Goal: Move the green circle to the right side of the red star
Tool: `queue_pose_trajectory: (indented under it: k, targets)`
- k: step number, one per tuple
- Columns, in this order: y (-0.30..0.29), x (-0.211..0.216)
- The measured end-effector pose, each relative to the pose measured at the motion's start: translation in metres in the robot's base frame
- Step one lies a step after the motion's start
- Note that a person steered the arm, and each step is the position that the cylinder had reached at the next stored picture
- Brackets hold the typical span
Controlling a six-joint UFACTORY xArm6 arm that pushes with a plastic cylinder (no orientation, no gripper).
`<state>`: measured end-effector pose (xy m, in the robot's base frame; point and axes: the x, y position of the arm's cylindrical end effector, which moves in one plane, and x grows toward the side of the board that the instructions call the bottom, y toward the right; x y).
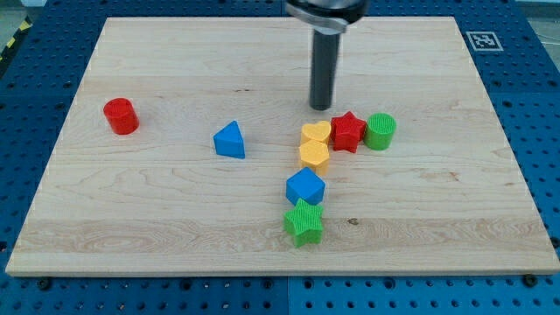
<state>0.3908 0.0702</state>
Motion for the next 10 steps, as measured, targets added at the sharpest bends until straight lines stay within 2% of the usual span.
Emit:
queue_pose_trajectory:
  k: [1,3,5,6,7,8,10]
  targets:
    - [0.039,0.008]
    - [0.083,0.07]
    - [0.106,0.081]
    - [0.125,0.137]
    - [0.125,0.175]
    - [0.125,0.176]
    - [0.082,0.178]
